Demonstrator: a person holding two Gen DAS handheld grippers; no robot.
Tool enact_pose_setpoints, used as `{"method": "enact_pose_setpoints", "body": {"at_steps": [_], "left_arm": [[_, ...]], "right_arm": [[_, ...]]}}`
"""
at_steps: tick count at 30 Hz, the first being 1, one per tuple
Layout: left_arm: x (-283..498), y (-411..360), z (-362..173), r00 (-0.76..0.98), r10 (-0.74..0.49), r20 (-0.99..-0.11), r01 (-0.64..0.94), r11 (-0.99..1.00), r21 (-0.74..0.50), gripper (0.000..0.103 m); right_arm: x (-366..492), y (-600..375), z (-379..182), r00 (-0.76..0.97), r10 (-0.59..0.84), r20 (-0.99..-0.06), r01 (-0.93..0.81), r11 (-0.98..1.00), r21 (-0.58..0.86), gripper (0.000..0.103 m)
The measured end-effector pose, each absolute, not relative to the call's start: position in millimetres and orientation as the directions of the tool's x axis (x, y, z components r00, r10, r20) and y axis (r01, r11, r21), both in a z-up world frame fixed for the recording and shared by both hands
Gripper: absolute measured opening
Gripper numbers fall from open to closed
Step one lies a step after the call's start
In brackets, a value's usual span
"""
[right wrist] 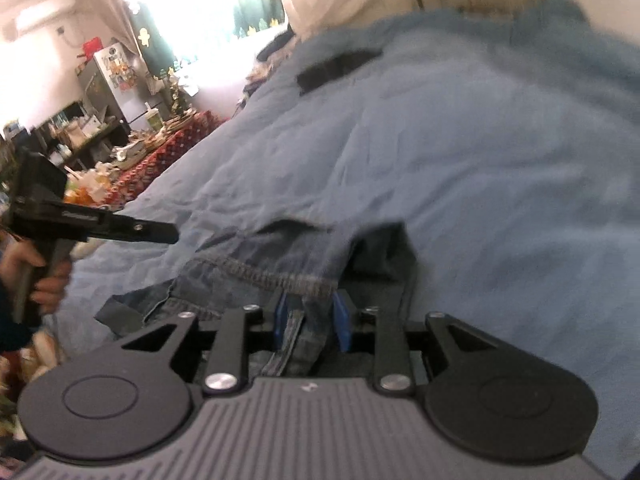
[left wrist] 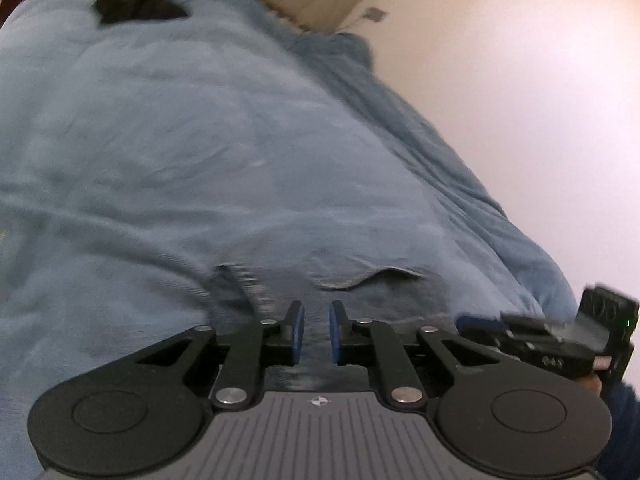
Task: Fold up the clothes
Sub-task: 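Lay the folded end down on the shorts and open both tools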
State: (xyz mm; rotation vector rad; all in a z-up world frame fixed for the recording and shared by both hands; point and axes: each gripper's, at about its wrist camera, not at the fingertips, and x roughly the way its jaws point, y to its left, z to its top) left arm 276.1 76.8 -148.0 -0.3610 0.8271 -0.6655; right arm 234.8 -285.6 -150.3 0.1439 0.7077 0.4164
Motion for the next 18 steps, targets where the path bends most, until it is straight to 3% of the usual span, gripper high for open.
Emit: {"method": "enact_pose_setpoints", "body": {"at_steps": [8, 10, 13, 18], "left_arm": [[265.5, 7.7, -173.9, 0.546, -0.576, -0.608, 0.417, 0.817, -0.399, 0.012], [263.0, 7.2, -182.6, 0.553, -0.543, -0.632, 0.385, 0.839, -0.383, 0.002], [262.1, 11.7, -207.1, 0.512, -0.548, -0.662, 0.344, 0.837, -0.426, 0.003], [258.2, 24.1, -221.7, 0.521, -0.573, -0.633, 0.332, 0.819, -0.468, 0.003]], "right_arm": [[224.8, -217.4, -168.1, 0.764, 0.282, -0.580, -0.306, 0.950, 0.059, 0.028], [226.6, -212.7, -187.1, 0.760, 0.268, -0.593, -0.283, 0.956, 0.070, 0.027], [221.3, -207.8, -209.1, 0.750, 0.256, -0.609, -0.274, 0.960, 0.066, 0.023], [217.7, -203.8, -221.3, 0.756, 0.249, -0.605, -0.261, 0.963, 0.071, 0.025]]}}
